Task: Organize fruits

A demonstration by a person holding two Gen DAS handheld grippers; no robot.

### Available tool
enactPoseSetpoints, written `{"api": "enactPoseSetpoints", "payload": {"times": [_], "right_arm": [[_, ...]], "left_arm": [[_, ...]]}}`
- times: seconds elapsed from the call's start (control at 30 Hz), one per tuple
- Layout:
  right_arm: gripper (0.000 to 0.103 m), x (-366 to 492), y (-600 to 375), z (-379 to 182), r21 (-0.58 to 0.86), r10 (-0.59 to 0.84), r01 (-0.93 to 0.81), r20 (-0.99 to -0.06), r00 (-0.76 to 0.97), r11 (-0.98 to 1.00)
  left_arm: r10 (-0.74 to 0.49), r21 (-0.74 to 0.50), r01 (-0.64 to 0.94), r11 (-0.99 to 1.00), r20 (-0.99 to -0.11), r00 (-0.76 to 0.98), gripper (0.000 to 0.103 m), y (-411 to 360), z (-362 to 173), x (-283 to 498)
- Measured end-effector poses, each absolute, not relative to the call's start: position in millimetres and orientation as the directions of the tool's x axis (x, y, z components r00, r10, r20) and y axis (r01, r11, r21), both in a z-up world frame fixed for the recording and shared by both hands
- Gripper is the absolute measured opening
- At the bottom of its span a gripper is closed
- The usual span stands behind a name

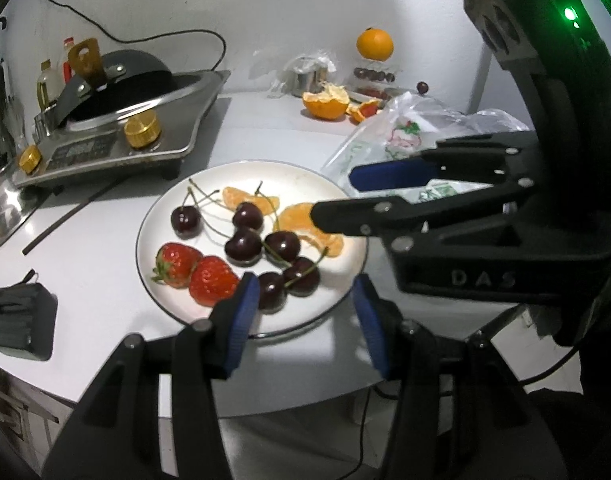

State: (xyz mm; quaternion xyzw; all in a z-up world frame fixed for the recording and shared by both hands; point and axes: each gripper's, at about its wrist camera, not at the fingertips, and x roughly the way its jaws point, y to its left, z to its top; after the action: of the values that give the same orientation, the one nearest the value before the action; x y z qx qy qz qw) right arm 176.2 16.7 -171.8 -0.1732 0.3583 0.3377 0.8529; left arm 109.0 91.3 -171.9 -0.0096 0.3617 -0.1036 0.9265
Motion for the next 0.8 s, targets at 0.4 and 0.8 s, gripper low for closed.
{"api": "enactPoseSetpoints", "payload": {"times": [0.4,0.8], "right_arm": [[0.045,146,-23,-150,-0.068,0.443,-0.657,-0.685,0.578,0.751],[0.051,103,-69,-123,-0.081,0.435,-0.602,-0.617,0.656,0.794]], "left_arm": [[-0.189,-0.064,0.193,0.979,-0.647,0.739,0.074,67,-154,83],[-0.162,-0.025,0.184,0.983,-0.596,0.786,0.077,47,-127,48]]}}
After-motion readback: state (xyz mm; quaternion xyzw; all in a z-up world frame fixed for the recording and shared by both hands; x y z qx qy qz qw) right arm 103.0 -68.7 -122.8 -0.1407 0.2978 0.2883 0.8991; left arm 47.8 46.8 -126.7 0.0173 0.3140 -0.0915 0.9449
